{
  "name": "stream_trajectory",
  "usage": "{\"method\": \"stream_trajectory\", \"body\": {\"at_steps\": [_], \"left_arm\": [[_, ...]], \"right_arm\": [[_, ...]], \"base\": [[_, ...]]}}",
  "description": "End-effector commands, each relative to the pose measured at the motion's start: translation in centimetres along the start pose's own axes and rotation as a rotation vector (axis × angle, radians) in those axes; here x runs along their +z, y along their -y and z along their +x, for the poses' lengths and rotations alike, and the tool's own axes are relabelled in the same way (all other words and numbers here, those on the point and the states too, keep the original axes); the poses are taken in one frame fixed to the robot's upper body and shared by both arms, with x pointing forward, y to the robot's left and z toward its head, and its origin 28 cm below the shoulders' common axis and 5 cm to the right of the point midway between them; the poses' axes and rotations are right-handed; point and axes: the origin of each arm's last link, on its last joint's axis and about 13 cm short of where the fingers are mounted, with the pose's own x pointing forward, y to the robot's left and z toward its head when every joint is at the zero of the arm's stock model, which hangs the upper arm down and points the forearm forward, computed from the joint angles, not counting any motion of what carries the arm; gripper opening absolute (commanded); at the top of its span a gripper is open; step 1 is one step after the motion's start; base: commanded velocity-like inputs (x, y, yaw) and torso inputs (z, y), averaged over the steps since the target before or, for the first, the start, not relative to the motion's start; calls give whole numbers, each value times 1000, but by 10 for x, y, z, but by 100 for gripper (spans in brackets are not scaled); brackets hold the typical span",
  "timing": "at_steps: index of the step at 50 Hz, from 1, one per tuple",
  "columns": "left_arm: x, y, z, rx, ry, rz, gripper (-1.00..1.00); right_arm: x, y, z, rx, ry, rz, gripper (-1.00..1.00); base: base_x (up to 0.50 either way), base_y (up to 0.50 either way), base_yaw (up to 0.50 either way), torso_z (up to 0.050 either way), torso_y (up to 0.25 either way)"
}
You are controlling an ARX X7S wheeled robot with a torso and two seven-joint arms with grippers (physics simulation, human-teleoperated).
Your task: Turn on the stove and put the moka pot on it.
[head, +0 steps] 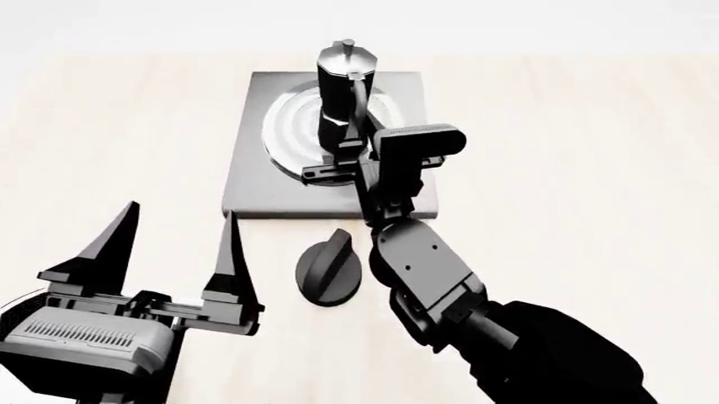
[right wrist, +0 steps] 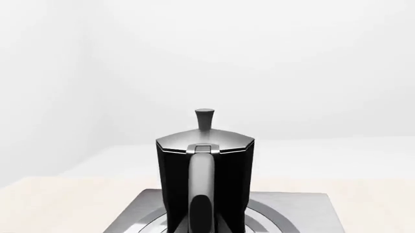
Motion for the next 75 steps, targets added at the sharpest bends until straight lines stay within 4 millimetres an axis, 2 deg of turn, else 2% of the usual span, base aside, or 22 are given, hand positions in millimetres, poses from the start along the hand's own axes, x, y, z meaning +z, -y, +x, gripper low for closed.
{"method": "stream_trajectory", "body": {"at_steps": [1,23,25,26,39,41,42,47,57,63,65,67,68,75], "left_arm": [[0,0,0,0,-2,0,100],[-2,0,-1,0,3,-13,100],[-2,0,-1,1,2,-12,100],[-1,0,-1,1,3,-12,100],[-1,1,-1,-1,4,-15,100],[-1,0,-1,-1,5,-15,100],[-1,0,0,-1,5,-16,100],[-2,0,0,-1,5,-17,100],[-3,1,3,0,4,-19,100],[1,-1,8,1,14,-10,100],[8,-2,14,12,33,13,100],[12,-4,18,23,44,44,100],[19,-7,25,38,66,51,100],[46,-14,43,67,137,116,100]], "right_arm": [[1,-2,1,19,10,-14,-100],[-5,0,-5,8,-6,-14,-100],[-1,0,0,7,-8,-12,-100],[-1,0,0,5,-8,-12,100],[1,0,2,3,-12,-6,100],[-5,1,-3,6,-10,-6,100],[1,0,2,7,-7,-4,100],[3,-2,1,25,1,-3,100],[11,-1,-13,65,37,21,100],[37,2,-18,77,93,41,100],[55,5,-21,73,136,66,100],[64,6,-23,84,150,59,100],[77,6,-26,98,181,60,100],[122,7,-35,126,265,53,100]], "base": [[0,0,0,2,-76],[1,0,1,1,-19],[5,0,0,0,0],[0,3,3,0,0],[0,0,0,0,0],[0,0,0,0,0],[0,0,0,0,0],[0,0,0,0,0],[0,0,0,0,0],[0,0,0,0,0],[0,0,0,0,0],[0,0,0,0,0],[0,0,0,0,0],[0,0,0,0,0]]}}
